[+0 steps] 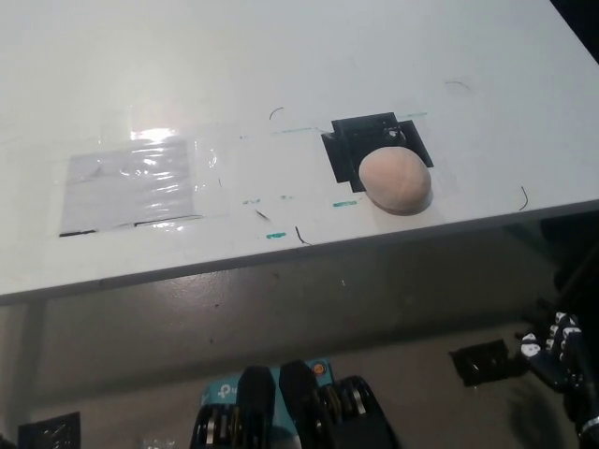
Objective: The robot uses its right hand to grab and squeeze a pink dumpling toy kept on the black mask on the desk
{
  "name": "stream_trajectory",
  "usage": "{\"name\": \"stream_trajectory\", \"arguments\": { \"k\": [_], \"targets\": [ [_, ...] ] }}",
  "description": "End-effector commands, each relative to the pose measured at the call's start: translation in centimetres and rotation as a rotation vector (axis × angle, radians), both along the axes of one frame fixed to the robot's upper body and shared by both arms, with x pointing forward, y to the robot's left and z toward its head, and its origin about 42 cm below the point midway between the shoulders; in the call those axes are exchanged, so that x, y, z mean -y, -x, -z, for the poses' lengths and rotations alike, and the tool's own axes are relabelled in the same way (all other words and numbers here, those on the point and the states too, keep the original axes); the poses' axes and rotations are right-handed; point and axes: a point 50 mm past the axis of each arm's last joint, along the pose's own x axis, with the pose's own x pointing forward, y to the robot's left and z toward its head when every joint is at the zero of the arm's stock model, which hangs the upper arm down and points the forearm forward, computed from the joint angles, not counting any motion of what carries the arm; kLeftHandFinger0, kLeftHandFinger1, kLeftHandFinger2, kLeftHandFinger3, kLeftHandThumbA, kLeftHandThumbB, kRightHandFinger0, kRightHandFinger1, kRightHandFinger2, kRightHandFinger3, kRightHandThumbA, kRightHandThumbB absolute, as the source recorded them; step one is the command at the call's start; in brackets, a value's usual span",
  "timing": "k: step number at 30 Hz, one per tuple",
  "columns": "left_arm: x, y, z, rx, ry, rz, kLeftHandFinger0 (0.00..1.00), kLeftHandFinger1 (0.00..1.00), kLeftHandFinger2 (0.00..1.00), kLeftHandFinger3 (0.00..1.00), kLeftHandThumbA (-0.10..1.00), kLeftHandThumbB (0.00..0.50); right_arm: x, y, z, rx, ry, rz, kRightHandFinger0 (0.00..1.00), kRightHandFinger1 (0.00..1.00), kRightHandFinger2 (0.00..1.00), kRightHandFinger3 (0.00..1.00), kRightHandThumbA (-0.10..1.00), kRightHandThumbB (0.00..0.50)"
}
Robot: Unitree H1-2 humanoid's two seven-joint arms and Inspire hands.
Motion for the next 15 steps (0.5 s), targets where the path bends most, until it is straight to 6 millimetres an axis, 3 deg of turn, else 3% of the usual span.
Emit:
{"name": "stream_trajectory", "arguments": {
  "k": [1,6,12,14,15],
  "targets": [
    [-1.0,-0.4,-1.3,0.056,0.0,0.001,0.0,0.0,0.0,0.0,0.71,0.5,0.4,-0.9,-3.0,0.089,0.015,-0.021,0.53,0.68,0.81,0.92,0.04,0.122],
    [-0.8,0.0,-1.2,0.065,-0.003,-0.009,0.0,0.0,0.0,0.0,0.72,0.5,1.0,-2.1,-7.7,0.216,0.032,-0.063,0.51,0.67,0.81,0.97,0.01,0.12],
    [-0.9,-0.1,-1.3,0.055,0.003,-0.016,0.0,0.0,0.0,0.0,0.72,0.5,0.0,-5.3,-14.2,0.377,0.095,-0.157,0.5,0.64,0.8,0.99,-0.04,0.104],
    [-0.9,-0.1,-1.2,0.054,-0.001,-0.015,0.0,0.0,0.0,0.0,0.73,0.5,-0.2,-5.5,-15.0,0.386,0.105,-0.165,0.49,0.63,0.8,0.99,-0.03,0.103],
    [-0.8,-0.1,-1.3,0.056,-0.002,-0.012,0.0,0.0,0.0,0.0,0.72,0.5,-0.6,-6.3,-16.4,0.427,0.126,-0.184,0.45,0.61,0.79,0.98,-0.05,0.107]
  ]
}}
